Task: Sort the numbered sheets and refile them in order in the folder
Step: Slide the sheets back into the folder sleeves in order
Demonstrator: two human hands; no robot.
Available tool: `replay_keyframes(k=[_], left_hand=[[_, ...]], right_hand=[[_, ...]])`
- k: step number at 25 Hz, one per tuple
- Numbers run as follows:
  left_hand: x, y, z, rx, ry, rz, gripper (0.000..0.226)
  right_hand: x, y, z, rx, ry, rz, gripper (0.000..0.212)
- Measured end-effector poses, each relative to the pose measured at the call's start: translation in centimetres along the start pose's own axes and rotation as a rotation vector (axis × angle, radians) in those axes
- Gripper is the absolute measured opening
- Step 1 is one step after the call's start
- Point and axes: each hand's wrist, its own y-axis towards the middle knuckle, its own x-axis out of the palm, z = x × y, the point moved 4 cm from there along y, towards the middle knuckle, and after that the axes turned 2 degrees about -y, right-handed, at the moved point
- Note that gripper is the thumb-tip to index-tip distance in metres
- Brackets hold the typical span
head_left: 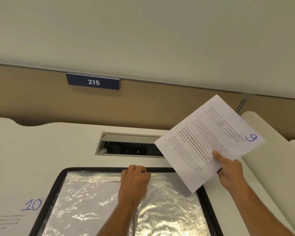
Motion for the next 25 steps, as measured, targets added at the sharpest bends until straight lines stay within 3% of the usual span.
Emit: replay_keyframes(k=[5,10,18,25], left_hand=[[-0.6,-0.4,0.2,0.076,-0.018,0.103,0.021],[0.2,-0.5,0.3,0.108,-0.114,0.051,0.029],[-0.8,-0.7,0.9,0.044,-0.051,0.044,0.032],[-0.7,-0.7,0.8,0.043,-0.043,0.057,0.033]], right_hand=[[1.8,0.1,0.0,-0.020,0.087,-0.021,0.050],[4.5,-0.1,0.2,-0.021,0.131,-0.046,0.041],[8.5,-0.6,1.8,-0.065,0.048,-0.161,0.064],[7.6,-0.7,3.3,-0.047,-0.029,-0.262,0.064]])
